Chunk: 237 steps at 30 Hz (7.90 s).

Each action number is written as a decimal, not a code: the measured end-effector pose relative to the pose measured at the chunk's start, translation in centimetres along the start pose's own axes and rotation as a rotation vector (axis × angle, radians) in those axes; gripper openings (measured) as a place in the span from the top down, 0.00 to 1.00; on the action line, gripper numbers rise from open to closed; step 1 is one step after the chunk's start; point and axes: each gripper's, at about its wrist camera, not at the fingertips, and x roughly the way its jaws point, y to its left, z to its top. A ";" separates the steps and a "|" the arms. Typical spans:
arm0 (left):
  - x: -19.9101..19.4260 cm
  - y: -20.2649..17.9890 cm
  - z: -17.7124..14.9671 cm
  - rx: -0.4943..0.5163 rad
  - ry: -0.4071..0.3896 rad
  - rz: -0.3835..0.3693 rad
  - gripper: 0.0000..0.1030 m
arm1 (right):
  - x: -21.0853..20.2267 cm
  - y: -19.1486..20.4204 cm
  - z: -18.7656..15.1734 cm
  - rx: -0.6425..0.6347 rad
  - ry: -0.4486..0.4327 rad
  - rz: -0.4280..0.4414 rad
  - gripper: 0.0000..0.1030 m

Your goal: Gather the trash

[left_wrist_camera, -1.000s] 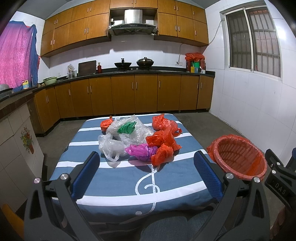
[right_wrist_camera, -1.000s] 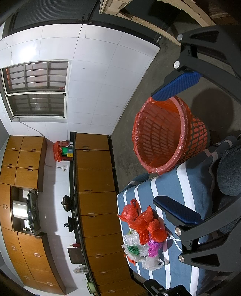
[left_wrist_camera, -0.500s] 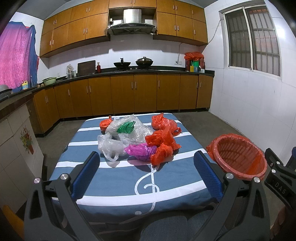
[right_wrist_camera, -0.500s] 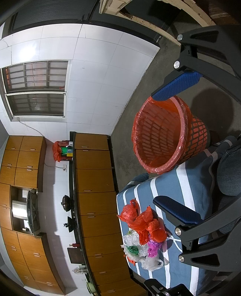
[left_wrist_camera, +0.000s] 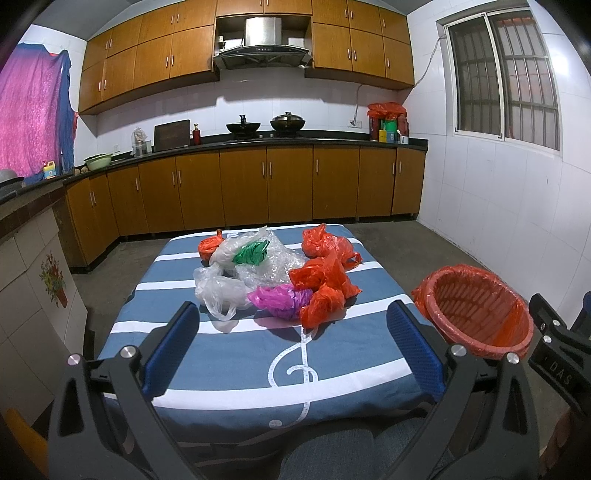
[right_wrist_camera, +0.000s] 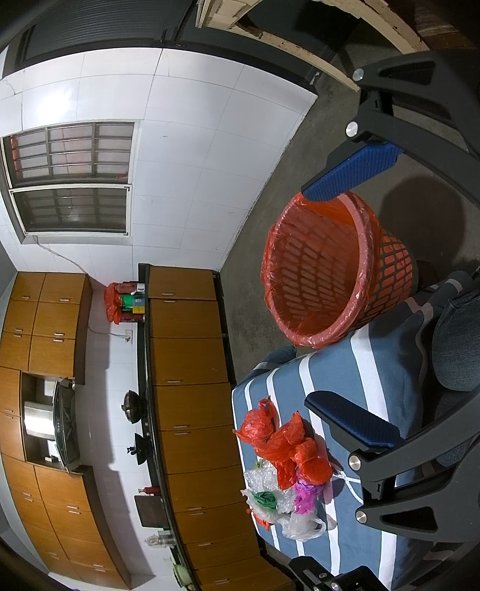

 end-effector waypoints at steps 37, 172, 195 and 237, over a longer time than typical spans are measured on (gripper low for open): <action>3.1 3.1 -1.5 -0.054 0.047 0.081 0.04 | 3.3 2.0 -0.4 -0.053 0.042 0.062 0.02; 21.6 -23.9 2.1 0.155 0.307 -0.771 0.84 | 19.4 -13.1 1.4 0.300 0.317 0.045 0.52; 20.0 -14.0 2.8 0.103 0.186 -0.426 0.28 | 17.9 -10.0 1.9 0.191 0.258 0.032 0.33; 16.8 14.2 0.2 -0.200 0.088 0.131 0.17 | 24.6 23.0 -0.1 -0.153 0.481 0.404 0.40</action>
